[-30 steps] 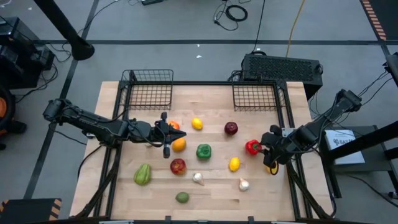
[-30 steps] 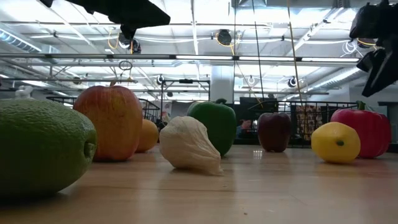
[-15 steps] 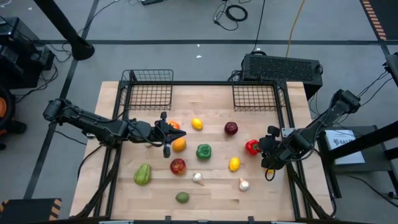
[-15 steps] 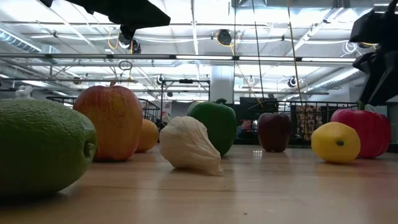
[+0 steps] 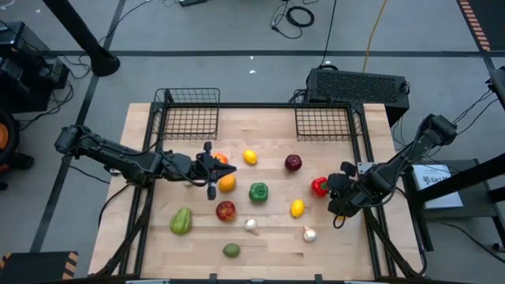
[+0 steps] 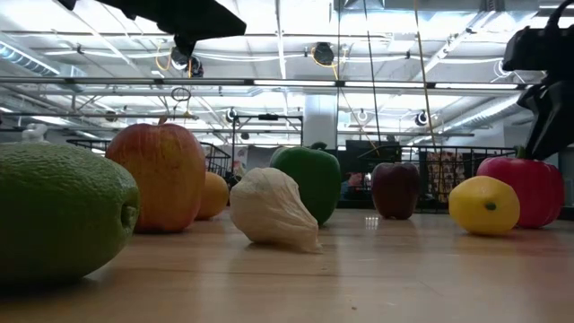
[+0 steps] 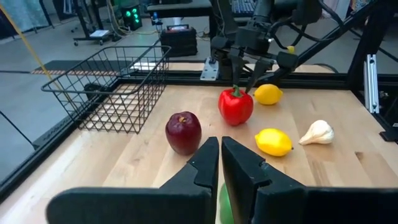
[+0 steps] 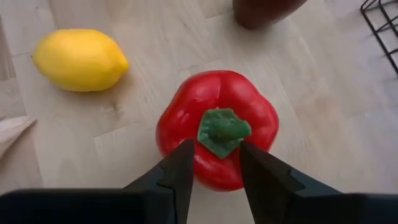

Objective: Sort produce into baskets
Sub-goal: Put the red bell pepper in the right basket

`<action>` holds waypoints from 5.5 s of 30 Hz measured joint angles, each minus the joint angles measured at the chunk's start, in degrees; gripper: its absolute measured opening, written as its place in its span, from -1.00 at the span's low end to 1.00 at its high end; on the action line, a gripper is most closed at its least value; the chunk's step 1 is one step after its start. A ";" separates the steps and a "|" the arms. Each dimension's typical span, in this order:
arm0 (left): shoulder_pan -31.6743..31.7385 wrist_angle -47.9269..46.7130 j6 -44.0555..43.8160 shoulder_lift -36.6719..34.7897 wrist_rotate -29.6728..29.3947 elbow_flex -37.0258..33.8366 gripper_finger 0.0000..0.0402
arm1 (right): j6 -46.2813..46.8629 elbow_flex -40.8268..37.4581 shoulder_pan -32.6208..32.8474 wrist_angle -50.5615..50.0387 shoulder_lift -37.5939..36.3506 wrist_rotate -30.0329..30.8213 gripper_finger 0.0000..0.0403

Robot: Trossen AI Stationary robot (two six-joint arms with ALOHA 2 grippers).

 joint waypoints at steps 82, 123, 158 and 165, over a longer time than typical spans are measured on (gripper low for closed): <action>-2.36 -2.14 -1.93 0.00 0.02 0.01 -0.85 | -30.58 24.81 -3.12 3.87 -0.24 16.57 -0.98; 8.01 0.24 4.27 0.00 -0.58 3.87 -0.85 | -68.58 24.85 -28.77 26.31 -13.89 43.85 -0.98; 16.93 -2.28 5.62 0.00 -0.42 4.27 -0.85 | -46.13 24.81 -74.19 5.70 9.06 20.88 -0.98; 16.89 -4.40 5.60 0.00 -0.39 4.30 -0.85 | -40.48 24.50 -76.82 3.22 11.05 13.25 -0.98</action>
